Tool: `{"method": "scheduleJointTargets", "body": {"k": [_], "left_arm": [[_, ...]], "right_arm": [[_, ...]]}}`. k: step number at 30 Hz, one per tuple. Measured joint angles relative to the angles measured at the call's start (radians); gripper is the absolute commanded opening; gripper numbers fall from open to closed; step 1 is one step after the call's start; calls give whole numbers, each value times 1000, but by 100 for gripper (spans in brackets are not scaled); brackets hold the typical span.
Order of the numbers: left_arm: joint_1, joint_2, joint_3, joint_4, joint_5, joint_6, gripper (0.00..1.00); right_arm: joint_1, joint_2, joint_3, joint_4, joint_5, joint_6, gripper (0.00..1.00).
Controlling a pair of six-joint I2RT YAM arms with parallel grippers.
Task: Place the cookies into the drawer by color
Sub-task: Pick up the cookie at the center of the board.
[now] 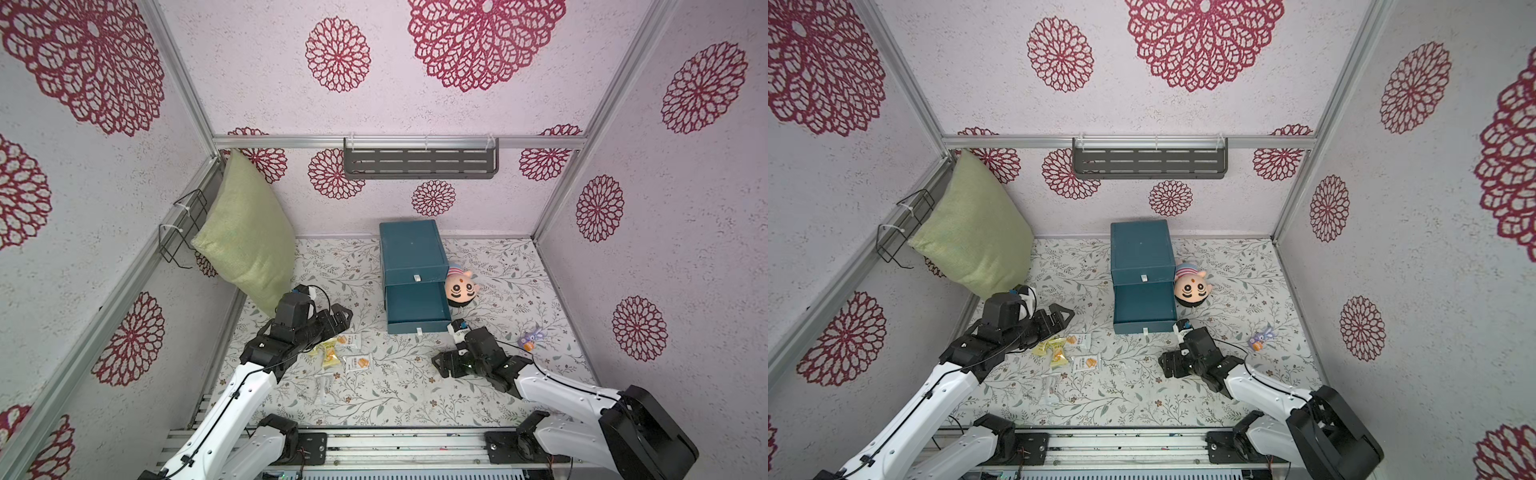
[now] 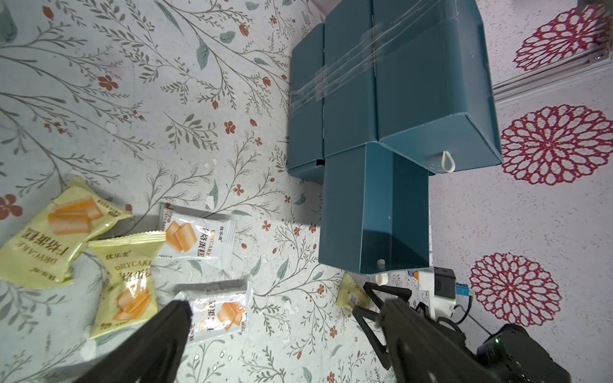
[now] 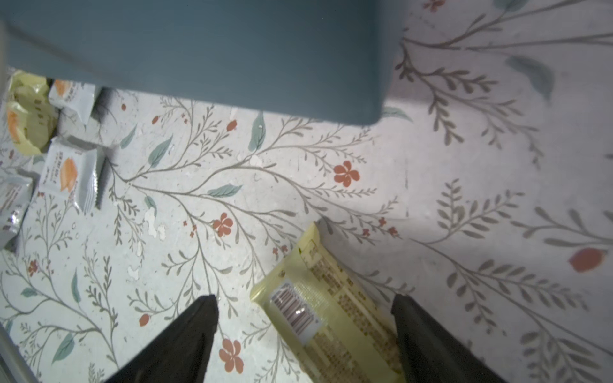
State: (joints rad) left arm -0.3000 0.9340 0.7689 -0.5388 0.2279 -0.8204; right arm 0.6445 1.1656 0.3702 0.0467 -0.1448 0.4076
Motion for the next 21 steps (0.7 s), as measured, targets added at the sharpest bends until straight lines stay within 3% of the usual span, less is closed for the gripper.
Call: {"method": "scheduleJointTargets", "body": {"k": [10, 21], "left_arm": [[0, -3, -40, 38, 7, 0, 97], [0, 23, -50, 79, 11, 0, 97]], "right_arm": [[119, -83, -23, -75, -39, 38, 73], [317, -7, 33, -173, 222, 127, 69]]}}
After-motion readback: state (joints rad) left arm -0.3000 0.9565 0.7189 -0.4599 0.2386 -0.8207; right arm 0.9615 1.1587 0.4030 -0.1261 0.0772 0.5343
